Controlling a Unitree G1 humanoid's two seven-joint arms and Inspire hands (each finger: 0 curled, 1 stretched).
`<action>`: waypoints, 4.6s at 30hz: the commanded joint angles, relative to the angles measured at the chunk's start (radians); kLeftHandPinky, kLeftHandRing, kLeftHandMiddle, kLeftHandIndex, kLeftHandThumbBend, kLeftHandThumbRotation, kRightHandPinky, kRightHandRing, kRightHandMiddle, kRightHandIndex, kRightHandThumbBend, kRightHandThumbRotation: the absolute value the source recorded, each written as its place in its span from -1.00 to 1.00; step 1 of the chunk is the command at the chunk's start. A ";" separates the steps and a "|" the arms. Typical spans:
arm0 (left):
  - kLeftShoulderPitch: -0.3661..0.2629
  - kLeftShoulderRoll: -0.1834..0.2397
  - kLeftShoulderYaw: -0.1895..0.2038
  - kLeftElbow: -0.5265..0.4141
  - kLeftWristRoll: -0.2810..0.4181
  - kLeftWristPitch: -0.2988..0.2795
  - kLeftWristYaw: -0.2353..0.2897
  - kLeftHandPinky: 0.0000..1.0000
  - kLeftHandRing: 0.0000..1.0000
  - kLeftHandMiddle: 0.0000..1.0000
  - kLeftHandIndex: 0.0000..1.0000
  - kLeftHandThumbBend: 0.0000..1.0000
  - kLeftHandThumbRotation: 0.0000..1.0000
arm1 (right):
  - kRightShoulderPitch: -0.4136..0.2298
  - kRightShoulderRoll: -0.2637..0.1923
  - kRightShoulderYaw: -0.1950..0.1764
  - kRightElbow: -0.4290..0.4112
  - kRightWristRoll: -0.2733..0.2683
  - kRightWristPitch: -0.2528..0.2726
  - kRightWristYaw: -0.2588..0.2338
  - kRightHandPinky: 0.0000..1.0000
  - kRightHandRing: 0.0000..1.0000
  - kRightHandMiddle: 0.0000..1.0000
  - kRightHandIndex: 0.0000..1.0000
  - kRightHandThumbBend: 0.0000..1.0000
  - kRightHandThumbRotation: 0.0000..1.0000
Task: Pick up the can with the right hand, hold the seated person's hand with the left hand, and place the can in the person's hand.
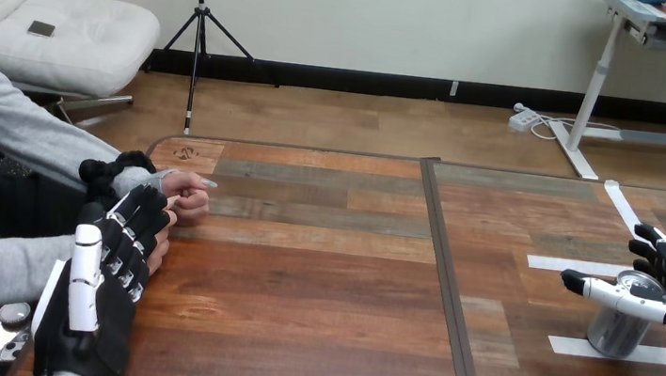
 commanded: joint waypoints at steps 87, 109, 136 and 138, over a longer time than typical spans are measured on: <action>-0.056 0.016 -0.005 -0.029 0.024 -0.025 -0.001 1.00 0.82 0.68 0.50 0.09 1.00 | 0.038 -0.031 0.018 0.003 -0.034 -0.008 -0.096 -0.17 -0.10 0.01 0.05 0.35 -1.00; -0.055 0.012 -0.001 -0.033 0.031 -0.021 0.004 1.00 0.81 0.68 0.48 0.13 1.00 | 0.039 -0.030 0.017 -0.009 -0.027 -0.038 -0.094 -0.27 -0.17 -0.05 -0.01 0.45 -1.00; -0.048 0.013 -0.005 -0.046 0.038 -0.024 0.007 1.00 0.85 0.68 0.46 0.08 1.00 | 0.038 -0.033 0.044 -0.031 -0.059 -0.116 -0.110 -0.25 -0.20 -0.09 -0.05 0.53 -1.00; -0.047 0.012 -0.005 -0.049 0.041 -0.023 0.012 1.00 0.85 0.69 0.46 0.07 1.00 | 0.041 -0.035 0.055 -0.044 -0.073 -0.127 -0.116 -0.25 -0.20 -0.09 -0.05 0.53 -1.00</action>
